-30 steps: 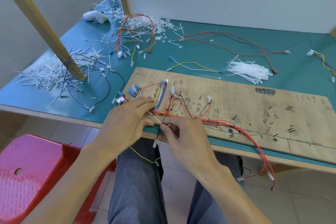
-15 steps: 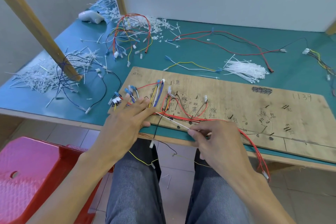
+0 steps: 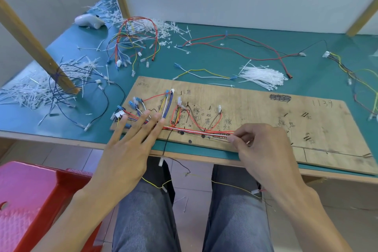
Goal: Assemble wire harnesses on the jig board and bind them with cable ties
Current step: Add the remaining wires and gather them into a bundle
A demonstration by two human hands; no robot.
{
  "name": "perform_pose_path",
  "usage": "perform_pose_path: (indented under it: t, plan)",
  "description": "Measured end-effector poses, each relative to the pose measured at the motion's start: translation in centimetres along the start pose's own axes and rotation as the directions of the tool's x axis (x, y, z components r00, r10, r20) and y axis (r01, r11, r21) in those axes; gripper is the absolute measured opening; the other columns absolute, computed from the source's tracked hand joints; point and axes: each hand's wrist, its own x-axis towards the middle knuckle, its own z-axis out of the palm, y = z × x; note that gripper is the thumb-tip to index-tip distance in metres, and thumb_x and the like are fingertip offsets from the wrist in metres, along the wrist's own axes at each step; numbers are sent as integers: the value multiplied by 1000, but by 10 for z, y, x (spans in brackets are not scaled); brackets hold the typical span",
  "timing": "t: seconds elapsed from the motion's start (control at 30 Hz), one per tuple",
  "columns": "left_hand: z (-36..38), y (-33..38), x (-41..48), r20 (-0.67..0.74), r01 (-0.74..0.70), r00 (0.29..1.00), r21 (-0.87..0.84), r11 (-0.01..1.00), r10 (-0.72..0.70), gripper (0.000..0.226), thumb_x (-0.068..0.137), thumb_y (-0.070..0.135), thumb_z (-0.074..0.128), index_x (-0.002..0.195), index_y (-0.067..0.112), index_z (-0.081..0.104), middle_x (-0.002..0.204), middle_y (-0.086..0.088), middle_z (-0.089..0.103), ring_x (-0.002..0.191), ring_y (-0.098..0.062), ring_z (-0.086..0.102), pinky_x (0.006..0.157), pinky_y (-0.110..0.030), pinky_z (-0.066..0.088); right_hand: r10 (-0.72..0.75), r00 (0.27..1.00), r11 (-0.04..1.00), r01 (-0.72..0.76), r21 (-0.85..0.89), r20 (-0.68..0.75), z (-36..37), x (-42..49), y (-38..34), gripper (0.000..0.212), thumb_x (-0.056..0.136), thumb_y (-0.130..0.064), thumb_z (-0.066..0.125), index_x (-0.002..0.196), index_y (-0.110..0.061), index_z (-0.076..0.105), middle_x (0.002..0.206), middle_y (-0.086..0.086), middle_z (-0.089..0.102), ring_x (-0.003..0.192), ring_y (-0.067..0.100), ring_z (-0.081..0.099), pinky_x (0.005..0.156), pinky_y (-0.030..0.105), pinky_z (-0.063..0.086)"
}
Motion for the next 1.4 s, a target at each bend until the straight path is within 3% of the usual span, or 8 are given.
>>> perform_pose_path:
  t: [0.13, 0.27, 0.53, 0.7, 0.8, 0.97, 1.17, 1.4]
  plan:
    - [-17, 20, 2, -64, 87, 994, -52, 995, -90, 88, 78, 1, 73, 159, 17, 42, 166, -12, 36, 157, -32, 28, 124, -61, 25, -1, 1000, 1000, 1, -29, 4, -10, 3, 4, 12, 87, -37, 84, 78, -32, 77, 66, -20, 68, 71, 5, 67, 72, 36, 59]
    - [-22, 69, 11, -134, -72, 990, -167, 983, 50, 53, 103, 27, 53, 155, 16, 47, 165, -4, 39, 153, -26, 35, 125, -48, 27, -11, 1000, 1000, 11, 3, 8, -8, 0, 5, 11, 87, -29, 85, 78, -30, 79, 70, -18, 69, 71, 5, 67, 74, 36, 59]
    - [-8, 98, 14, -71, -66, 996, -158, 985, 55, 53, 109, 36, 40, 159, 17, 43, 157, -2, 49, 146, -23, 43, 123, -44, 35, 73, 994, 996, -78, 52, 81, -20, 3, 22, 11, 88, -22, 85, 83, -32, 81, 76, -17, 70, 74, 0, 61, 61, 9, 39]
    - [-9, 106, 18, -7, -39, 999, -128, 991, 39, 55, 108, 38, 46, 160, 20, 40, 155, -3, 49, 143, -28, 45, 120, -50, 36, 104, 993, 990, -110, 86, 63, -20, 9, 23, 22, 87, -9, 79, 95, -29, 76, 74, -15, 71, 78, 8, 67, 77, 33, 58]
    - [-12, 109, 21, 13, -37, 999, -117, 992, 39, 55, 106, 37, 51, 157, 18, 45, 158, -3, 46, 143, -30, 46, 118, -51, 37, 102, 995, 993, -102, 64, 16, -20, 14, 24, 23, 86, -9, 81, 94, -30, 72, 76, -16, 70, 75, 7, 69, 79, 36, 60]
    - [-16, 109, 27, -9, -137, 991, -145, 980, 137, 63, 101, 25, 55, 160, 10, 38, 174, 0, 18, 152, -26, 32, 122, -49, 31, 72, 997, 996, -73, 48, 9, -19, 22, 27, 21, 83, -10, 85, 88, -25, 72, 75, -12, 70, 76, 12, 70, 80, 42, 61]
    - [-26, 126, 49, -46, -227, 974, -159, 961, 222, 79, 86, 20, 65, 160, 15, 37, 162, -9, 40, 148, -29, 38, 125, -41, 21, 40, 999, 999, -40, 8, 3, -16, 21, 30, 21, 83, -10, 84, 83, -27, 71, 71, -15, 68, 71, 9, 68, 75, 40, 60]
    - [-16, 139, 52, -12, -185, 982, -272, 944, 189, 67, 92, 20, 64, 156, 11, 45, 157, -4, 48, 144, -26, 45, 122, -40, 35, -33, 997, 999, 32, 17, 73, -18, 17, 34, 22, 90, -8, 78, 98, -28, 75, 81, -18, 70, 80, 4, 65, 79, 31, 54]
